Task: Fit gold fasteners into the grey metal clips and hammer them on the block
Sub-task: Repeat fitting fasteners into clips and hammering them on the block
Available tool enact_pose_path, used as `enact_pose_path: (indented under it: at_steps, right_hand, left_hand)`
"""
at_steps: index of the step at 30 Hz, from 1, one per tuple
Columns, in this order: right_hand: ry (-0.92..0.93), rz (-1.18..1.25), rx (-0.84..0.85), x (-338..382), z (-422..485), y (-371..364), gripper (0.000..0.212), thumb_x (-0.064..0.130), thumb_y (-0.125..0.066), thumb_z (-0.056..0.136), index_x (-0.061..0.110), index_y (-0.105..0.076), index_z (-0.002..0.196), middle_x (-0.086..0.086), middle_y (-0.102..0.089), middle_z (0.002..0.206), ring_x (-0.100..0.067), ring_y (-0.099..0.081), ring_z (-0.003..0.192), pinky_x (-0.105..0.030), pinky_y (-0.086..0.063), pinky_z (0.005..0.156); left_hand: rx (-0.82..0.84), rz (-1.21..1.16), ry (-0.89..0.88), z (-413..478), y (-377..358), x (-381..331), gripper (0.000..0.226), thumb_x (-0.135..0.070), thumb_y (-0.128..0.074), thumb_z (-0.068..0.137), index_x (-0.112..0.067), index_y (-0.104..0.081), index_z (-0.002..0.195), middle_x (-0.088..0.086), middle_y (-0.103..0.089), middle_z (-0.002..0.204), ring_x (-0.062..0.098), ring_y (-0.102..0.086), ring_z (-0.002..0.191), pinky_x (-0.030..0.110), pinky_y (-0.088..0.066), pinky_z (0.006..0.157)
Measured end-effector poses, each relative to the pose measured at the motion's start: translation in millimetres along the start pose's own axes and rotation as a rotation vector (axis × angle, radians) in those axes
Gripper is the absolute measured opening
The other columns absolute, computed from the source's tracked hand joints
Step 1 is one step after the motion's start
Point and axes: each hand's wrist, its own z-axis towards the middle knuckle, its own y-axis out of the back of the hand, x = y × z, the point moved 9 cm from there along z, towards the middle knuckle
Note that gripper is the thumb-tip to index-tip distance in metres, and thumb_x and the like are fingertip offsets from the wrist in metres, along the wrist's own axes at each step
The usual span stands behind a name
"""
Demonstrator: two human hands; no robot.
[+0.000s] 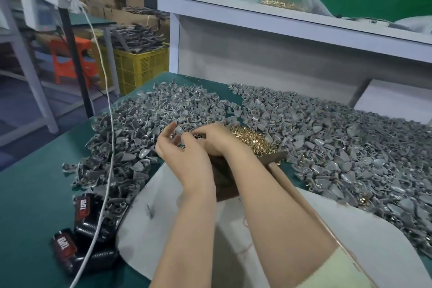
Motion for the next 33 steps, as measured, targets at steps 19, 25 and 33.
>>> enact_pose_path:
  at_steps: [19, 25, 33]
  right_hand:
    - [0.031, 0.217, -0.218, -28.9, -22.6, 36.8, 0.024, 0.018, -0.056, 0.091, 0.019, -0.068, 0.112, -0.001, -0.065, 0.119, -0.016, -0.059, 0.099, -0.021, -0.040, 0.082]
    - [-0.066, -0.051, 0.046, -4.1, -2.0, -3.5, 0.030, 0.022, -0.053, 0.094, 0.023, -0.063, 0.123, -0.005, -0.058, 0.130, -0.027, -0.053, 0.117, -0.038, -0.042, 0.102]
    - [-0.034, 0.520, -0.331, -23.7, -21.7, 35.9, 0.022, 0.013, -0.058, 0.091, 0.015, -0.056, 0.112, -0.003, -0.060, 0.113, -0.015, -0.056, 0.094, -0.025, -0.046, 0.075]
  left_hand:
    - [0.026, 0.030, -0.051, -2.7, -7.5, 0.0, 0.031, -0.004, -0.045, 0.089, -0.035, -0.050, 0.093, 0.009, -0.045, 0.129, 0.027, -0.053, 0.110, 0.023, -0.043, 0.075]
    - [0.000, 0.010, -0.060, -1.0, -3.7, -2.0, 0.033, -0.002, -0.043, 0.090, -0.034, -0.048, 0.093, 0.018, -0.046, 0.131, 0.028, -0.052, 0.113, 0.008, -0.043, 0.065]
    - [0.125, 0.117, -0.138, -6.0, -16.3, -7.5, 0.029, -0.006, -0.049, 0.091, -0.029, -0.051, 0.109, 0.003, -0.046, 0.128, 0.010, -0.054, 0.105, 0.020, -0.043, 0.081]
